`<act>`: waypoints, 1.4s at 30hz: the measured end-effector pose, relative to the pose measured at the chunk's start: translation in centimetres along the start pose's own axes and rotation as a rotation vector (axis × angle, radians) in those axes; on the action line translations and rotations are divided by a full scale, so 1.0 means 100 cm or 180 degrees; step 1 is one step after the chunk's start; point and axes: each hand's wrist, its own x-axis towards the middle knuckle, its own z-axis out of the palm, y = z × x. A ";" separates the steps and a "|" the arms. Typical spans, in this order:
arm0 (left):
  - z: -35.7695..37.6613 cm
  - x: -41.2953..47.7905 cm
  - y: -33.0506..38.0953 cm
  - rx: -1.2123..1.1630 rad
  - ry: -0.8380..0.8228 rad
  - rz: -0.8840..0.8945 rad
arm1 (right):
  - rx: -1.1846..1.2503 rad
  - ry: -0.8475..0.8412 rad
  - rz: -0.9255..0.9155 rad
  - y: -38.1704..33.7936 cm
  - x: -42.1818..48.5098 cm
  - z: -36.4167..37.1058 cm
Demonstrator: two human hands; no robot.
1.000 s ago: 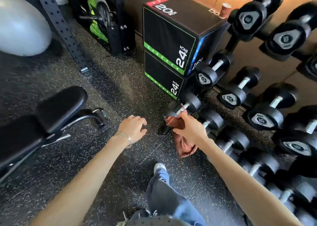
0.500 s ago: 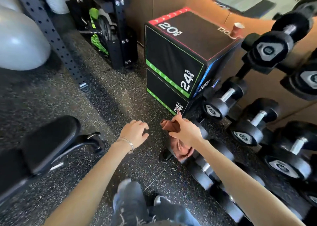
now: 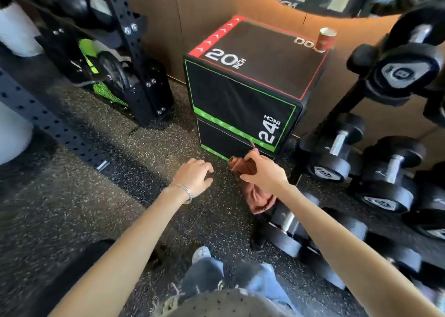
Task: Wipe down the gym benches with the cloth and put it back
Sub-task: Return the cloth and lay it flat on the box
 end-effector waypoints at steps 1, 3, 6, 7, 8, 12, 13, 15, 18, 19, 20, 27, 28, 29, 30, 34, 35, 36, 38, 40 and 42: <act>-0.007 0.010 -0.009 0.0016 -0.0006 0.0058 | -0.0008 0.0041 0.0026 -0.006 0.009 0.000; -0.017 0.028 -0.025 0.0011 -0.0049 0.0119 | -0.0008 0.0091 0.0100 -0.015 0.025 -0.001; -0.022 0.055 -0.040 0.0045 -0.0106 0.0250 | 0.0004 0.0124 0.0223 -0.018 0.047 -0.003; -0.024 0.065 -0.043 0.0054 -0.0141 0.0284 | 0.0003 0.0140 0.0258 -0.017 0.055 -0.004; -0.025 0.075 -0.046 0.0049 -0.0176 0.0305 | 0.0006 0.0163 0.0297 -0.015 0.064 -0.007; -0.028 0.122 -0.047 -0.0021 -0.0276 0.0429 | -0.0046 0.0213 0.0388 -0.003 0.099 -0.019; -0.030 0.137 -0.046 -0.0012 -0.0278 0.0480 | -0.0052 0.0202 0.0401 0.002 0.111 -0.022; -0.036 0.170 -0.043 -0.0009 -0.0229 0.0534 | -0.0059 0.0184 0.0412 0.011 0.138 -0.030; -0.051 0.224 -0.039 -0.0030 -0.0178 0.0569 | -0.0085 0.0208 0.0387 0.027 0.184 -0.048; -0.056 0.243 -0.038 -0.0031 -0.0164 0.0570 | -0.0085 0.0234 0.0378 0.032 0.200 -0.054; -0.061 0.261 -0.036 -0.0029 -0.0157 0.0572 | -0.0091 0.0255 0.0375 0.037 0.215 -0.062; -0.095 0.360 -0.023 -0.0052 -0.0132 0.0489 | -0.0375 0.0204 0.0244 0.071 0.315 -0.121; -0.099 0.371 -0.020 -0.0053 -0.0137 0.0496 | -0.0461 0.0221 0.0232 0.073 0.328 -0.130; -0.102 0.381 -0.019 -0.0046 -0.0140 0.0516 | -0.0534 0.0238 0.0202 0.076 0.339 -0.137; -0.105 0.391 -0.019 -0.0035 -0.0137 0.0539 | -0.0608 0.0261 0.0156 0.078 0.349 -0.142; -0.112 0.433 -0.025 -0.0041 -0.0187 0.0553 | -0.0828 0.0278 0.0066 0.088 0.393 -0.157; -0.113 0.443 -0.027 -0.0029 -0.0230 0.0584 | -0.0873 0.0262 0.0064 0.090 0.404 -0.160; -0.114 0.455 -0.029 -0.0004 -0.0272 0.0624 | -0.0937 0.0234 0.0058 0.092 0.415 -0.162; -0.118 0.479 -0.034 0.0042 -0.0310 0.0707 | -0.1139 0.0205 0.0036 0.096 0.436 -0.166; -0.121 0.504 -0.039 0.0022 -0.0320 0.0781 | -0.1368 0.0195 0.0072 0.100 0.452 -0.167; -0.124 0.528 -0.043 0.0005 -0.0309 0.0882 | -0.1468 0.0114 0.0220 0.103 0.465 -0.163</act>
